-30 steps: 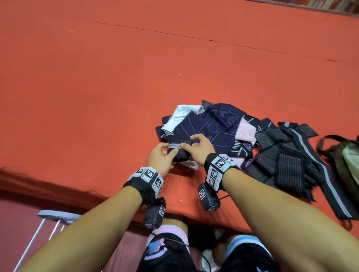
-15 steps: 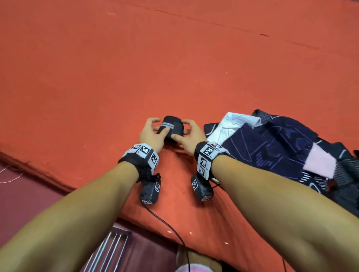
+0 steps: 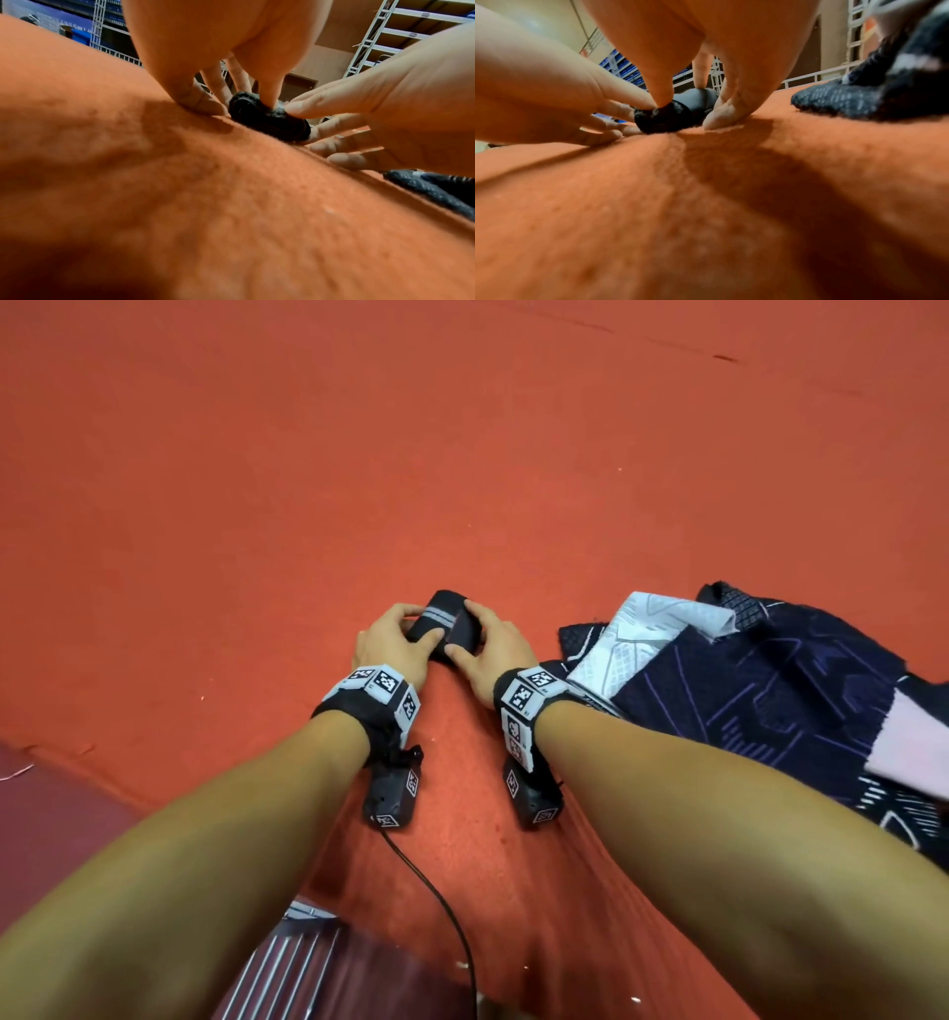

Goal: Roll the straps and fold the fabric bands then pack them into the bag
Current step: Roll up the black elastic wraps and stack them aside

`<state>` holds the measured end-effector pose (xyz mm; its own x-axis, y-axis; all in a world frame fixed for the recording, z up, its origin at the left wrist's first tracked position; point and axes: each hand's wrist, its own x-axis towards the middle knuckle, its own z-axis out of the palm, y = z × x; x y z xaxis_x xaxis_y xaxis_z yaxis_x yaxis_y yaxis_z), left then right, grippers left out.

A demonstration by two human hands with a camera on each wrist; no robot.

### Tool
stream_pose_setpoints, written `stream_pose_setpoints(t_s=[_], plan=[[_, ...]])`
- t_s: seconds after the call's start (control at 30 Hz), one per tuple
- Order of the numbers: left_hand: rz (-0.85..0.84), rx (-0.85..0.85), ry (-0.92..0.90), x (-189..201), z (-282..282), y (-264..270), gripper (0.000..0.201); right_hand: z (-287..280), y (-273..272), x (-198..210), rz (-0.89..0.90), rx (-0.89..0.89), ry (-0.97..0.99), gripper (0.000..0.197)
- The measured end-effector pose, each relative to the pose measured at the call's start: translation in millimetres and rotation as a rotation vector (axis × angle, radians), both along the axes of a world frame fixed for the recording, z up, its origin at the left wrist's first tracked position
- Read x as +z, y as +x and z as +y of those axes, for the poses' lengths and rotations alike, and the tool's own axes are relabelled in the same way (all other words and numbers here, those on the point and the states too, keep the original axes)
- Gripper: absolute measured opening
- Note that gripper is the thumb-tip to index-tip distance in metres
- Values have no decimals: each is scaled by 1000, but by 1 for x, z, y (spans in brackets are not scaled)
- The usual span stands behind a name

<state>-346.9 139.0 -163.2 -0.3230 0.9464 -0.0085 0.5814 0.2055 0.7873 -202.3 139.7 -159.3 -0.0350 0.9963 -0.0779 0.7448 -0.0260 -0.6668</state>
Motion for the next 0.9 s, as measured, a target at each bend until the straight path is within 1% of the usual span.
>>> stream_pose_setpoints(t_s=[0.1, 0.17, 0.23, 0.33, 0.4, 0.53, 0.6, 0.67, 0.8, 0.9], plan=[[8, -17, -7, 3, -3, 1, 30, -1, 2, 3, -21, 21, -15, 75], [18, -29, 2, 7, -8, 3, 39, -4, 6, 10, 16, 15, -27, 80], [51, -5, 8, 15, -14, 7, 44, -8, 12, 18, 40, 1, -25, 82], [84, 100, -12, 41, -25, 23, 48, -18, 30, 37, 61, -36, 28, 83], [60, 111, 1, 63, -29, 43, 44, -25, 51, 55, 80, -80, 66, 80], [33, -31, 103, 97, -39, 97, 33, -46, 112, 92, 89, -144, 110, 71], [-2, -115, 126, 106, -43, 129, 32, -60, 149, 104, 90, -184, 121, 69], [-42, -201, 125, 115, -48, 165, 34, -75, 187, 116, 78, -226, 125, 68], [-67, -362, 121, 125, -73, 241, 24, -118, 261, 130, 47, -345, 115, 62], [-108, -480, 82, 129, -96, 300, 21, -152, 318, 133, 16, -435, 64, 60]])
